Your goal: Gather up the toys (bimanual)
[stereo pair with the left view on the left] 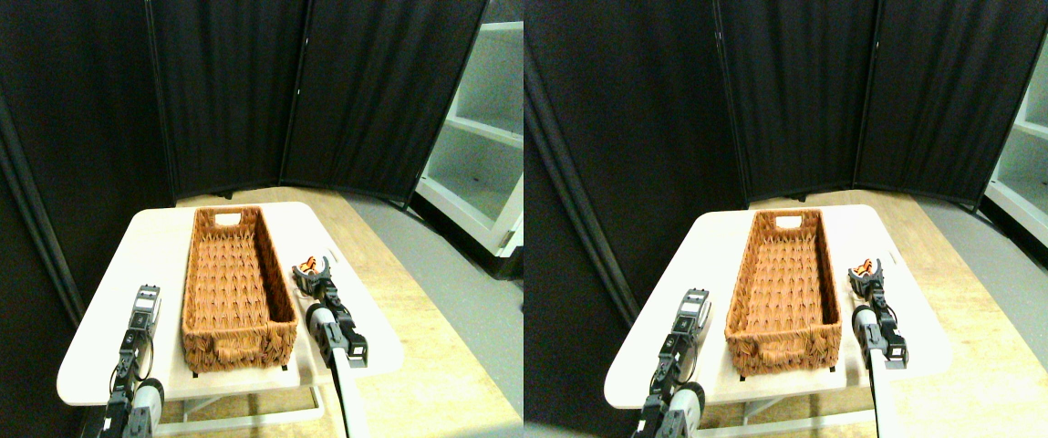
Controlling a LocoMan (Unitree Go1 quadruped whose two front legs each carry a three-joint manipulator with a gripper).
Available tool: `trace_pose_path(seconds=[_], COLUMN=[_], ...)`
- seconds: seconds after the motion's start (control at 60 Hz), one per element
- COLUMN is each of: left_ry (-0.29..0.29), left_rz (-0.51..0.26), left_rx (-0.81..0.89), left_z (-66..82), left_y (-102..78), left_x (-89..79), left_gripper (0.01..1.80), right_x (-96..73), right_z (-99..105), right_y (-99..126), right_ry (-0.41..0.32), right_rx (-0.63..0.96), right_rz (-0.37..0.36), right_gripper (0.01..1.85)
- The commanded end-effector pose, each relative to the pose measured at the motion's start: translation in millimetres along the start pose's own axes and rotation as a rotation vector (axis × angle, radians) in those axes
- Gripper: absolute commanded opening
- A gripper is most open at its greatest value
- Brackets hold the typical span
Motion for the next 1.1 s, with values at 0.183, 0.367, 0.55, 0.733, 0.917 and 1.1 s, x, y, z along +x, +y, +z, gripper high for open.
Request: trace_pose_path(seconds=[0.183, 0.367, 0.55, 0.733, 0.917, 1.1], left_ry=[-0.058, -0.049, -0.051, -0.057, -0.06, -0.068], left_rz=[-0.036, -0.026, -0.045, -0.056, -0.053, -0.05], left_rx=[-0.009, -0.014, -0.016, -0.014, -0.006, -0.004], left_z=[4.2, 3.6, 2.1, 5.4, 6.8, 6.4], left_y=[-4.2, -5.4, -2.8, -1.1, -0.1, 1.4], left_x=[-1.8, -2.7, -1.7, 0.6, 3.1, 6.4], left_gripper=[0.12, 0.12, 0.11, 0.08, 0.07, 0.06], right_x=[14.5, 22.7, 20.9, 16.6, 1.1, -12.3], right_z=[2.4, 4.8, 4.2, 5.1, 6.3, 10.4], right_y=[-11.1, -21.4, -20.1, -11.6, 12.8, 48.0], right_ry=[-0.038, -0.065, -0.165, -0.159, -0.118, -0.091], right_rx=[0.081, 0.11, 0.092, 0.068, 0.012, -0.101], right_rz=[-0.058, -0.054, -0.063, -0.027, 0.065, 0.18], right_gripper=[0.65, 0.37, 0.01, 0.01, 0.01, 0.01])
